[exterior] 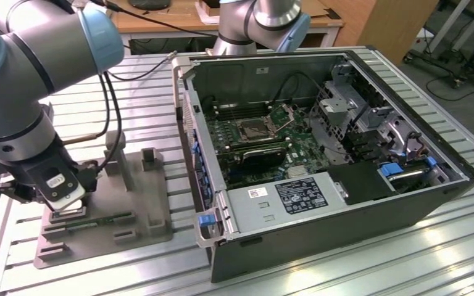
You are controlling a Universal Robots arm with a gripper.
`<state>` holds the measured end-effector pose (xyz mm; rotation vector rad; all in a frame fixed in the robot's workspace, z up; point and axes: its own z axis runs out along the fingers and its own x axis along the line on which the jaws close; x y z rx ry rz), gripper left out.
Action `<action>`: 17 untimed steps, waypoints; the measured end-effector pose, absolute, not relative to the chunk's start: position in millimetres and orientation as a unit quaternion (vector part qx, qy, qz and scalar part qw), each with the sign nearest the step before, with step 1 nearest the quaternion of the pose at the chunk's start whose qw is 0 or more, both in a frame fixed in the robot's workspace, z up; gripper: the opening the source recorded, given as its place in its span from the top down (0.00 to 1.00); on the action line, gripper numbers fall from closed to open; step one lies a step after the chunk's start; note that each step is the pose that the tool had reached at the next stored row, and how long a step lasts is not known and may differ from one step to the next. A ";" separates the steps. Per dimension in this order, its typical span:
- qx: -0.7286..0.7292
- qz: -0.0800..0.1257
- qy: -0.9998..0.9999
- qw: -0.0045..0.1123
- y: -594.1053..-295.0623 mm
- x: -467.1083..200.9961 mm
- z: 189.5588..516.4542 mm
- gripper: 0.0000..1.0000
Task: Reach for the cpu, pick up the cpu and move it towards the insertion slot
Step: 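Pick up the cpu and move it towards the insertion slot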
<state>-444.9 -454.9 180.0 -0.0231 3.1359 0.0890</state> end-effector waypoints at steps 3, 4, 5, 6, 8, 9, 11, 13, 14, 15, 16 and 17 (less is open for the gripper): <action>-0.007 0.028 1.000 0.002 -454.9 -444.9 182.6 0.45; -0.007 0.028 1.000 0.002 -454.9 -444.9 183.1 0.45; -0.007 0.028 1.000 0.002 -454.9 -444.8 183.3 0.45; -0.007 0.028 1.000 0.002 -454.9 -444.8 183.3 0.45; -0.007 0.028 1.000 0.002 -454.9 -444.9 183.6 0.45; -0.007 0.028 1.000 0.002 -454.9 -444.9 183.7 0.45; -0.007 0.028 1.000 0.002 -454.9 -444.9 184.1 0.45; -0.007 0.028 1.000 0.002 -454.9 -444.9 184.5 0.45; -0.007 0.028 1.000 0.002 -454.9 -444.9 184.9 0.45; -0.007 0.028 1.000 0.002 -454.9 -444.9 185.2 0.45; -0.007 0.028 1.000 0.002 -454.9 -444.9 185.4 0.45; -0.007 0.028 1.000 0.002 -454.9 -444.9 185.7 0.45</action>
